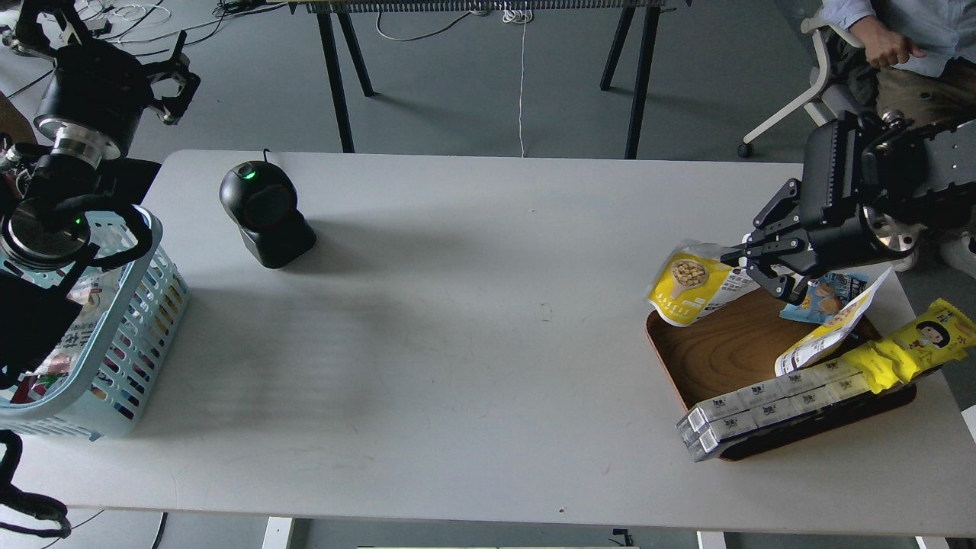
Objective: Scan snack and place in basket
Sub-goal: 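Carry the pouch with the right gripper to the table center and lower it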
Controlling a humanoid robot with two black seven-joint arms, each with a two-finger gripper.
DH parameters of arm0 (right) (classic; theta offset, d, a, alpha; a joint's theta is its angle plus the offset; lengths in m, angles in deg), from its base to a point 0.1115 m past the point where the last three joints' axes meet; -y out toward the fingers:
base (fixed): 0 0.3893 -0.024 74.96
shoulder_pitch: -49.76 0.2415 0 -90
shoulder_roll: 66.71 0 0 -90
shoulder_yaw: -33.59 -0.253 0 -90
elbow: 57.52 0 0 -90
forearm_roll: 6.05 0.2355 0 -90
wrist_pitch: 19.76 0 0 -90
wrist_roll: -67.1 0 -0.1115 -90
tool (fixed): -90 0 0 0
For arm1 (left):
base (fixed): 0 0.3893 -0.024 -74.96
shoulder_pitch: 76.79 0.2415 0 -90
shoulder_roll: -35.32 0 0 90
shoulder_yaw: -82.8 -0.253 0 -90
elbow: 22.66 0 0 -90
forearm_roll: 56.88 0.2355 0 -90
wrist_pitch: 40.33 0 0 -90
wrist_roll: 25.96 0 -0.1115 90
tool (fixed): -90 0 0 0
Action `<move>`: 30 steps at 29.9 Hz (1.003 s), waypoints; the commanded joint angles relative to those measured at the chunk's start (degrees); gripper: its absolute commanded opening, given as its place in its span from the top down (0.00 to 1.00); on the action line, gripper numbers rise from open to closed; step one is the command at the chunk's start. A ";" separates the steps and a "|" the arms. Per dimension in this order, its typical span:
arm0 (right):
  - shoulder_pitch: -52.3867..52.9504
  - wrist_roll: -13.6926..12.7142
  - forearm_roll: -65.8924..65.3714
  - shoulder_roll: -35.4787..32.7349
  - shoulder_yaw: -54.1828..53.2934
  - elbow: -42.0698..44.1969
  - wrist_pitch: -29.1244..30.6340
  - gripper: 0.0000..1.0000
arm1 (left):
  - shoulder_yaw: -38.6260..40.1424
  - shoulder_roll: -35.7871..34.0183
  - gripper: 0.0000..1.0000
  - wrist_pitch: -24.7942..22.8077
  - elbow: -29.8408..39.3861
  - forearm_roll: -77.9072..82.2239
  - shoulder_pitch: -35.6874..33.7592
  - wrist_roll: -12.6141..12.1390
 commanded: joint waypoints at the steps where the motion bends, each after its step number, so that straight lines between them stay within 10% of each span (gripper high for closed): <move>1: 2.48 0.00 3.45 4.04 -0.01 -0.26 0.06 1.00 | 0.00 0.00 0.00 0.00 0.00 0.02 -0.08 0.03; 30: -1.46 0.00 14.89 34.54 -5.63 13.97 -1.43 1.00 | 0.00 -0.26 0.00 0.00 -0.09 0.11 0.27 -0.06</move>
